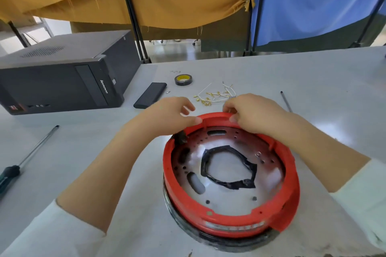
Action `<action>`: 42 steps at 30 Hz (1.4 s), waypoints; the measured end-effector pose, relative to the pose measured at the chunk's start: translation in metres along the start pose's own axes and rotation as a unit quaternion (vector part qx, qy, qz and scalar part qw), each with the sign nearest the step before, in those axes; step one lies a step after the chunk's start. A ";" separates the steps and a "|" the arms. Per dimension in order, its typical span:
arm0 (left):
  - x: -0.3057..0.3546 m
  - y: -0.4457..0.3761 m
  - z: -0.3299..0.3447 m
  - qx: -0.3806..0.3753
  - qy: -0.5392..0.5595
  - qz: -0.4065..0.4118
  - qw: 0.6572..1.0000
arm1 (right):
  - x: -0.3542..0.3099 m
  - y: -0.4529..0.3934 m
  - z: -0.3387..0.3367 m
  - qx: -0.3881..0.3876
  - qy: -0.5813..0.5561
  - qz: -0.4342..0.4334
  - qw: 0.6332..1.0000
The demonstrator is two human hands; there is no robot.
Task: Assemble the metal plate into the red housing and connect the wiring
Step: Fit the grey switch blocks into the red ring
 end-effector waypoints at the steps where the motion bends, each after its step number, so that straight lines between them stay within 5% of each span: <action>1: 0.010 -0.002 0.005 0.000 0.033 0.027 0.999 | -0.009 -0.002 0.002 0.005 -0.021 -0.016 1.000; 6: 0.009 -0.001 0.031 0.004 0.106 0.054 0.993 | -0.025 0.002 0.011 -0.017 -0.076 -0.056 0.995; 13: -0.042 0.021 0.020 0.113 0.148 -0.052 0.981 | 0.010 0.013 0.004 -0.030 -0.019 -0.002 0.999; 19: -0.039 0.036 0.027 0.048 0.066 -0.104 0.991 | 0.011 0.010 0.011 -0.006 0.010 -0.011 1.000; 25: 0.027 0.001 0.024 0.003 0.046 0.060 0.997 | -0.004 -0.003 0.016 -0.037 -0.081 -0.054 0.995; 28: 0.041 -0.018 0.042 -0.040 0.022 0.073 0.996 | 0.005 -0.013 0.011 -0.084 -0.171 -0.047 0.981; 31: 0.034 -0.025 0.047 -0.010 0.002 0.051 0.999 | 0.044 -0.035 -0.008 -0.044 -0.295 0.057 0.953; 34: 0.027 -0.021 0.051 0.017 0.002 0.033 0.999 | 0.069 -0.059 -0.006 -0.032 -0.219 0.119 0.968; 37: 0.027 -0.018 0.053 0.027 -0.002 0.030 0.999 | 0.056 -0.077 0.019 -0.092 -0.127 0.103 0.982; 42: 0.028 -0.017 0.052 0.036 0.007 0.035 0.999 | 0.040 -0.092 0.035 -0.076 0.021 0.056 0.995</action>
Point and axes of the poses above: each hand's wrist, its own y-axis away from the middle knuckle, its own z-axis out of the palm, x = y × z, the point moved 10 cm from there along -y, towards the middle knuckle, and after that the axes turned 6 degrees about -y, right-handed, at the moved point
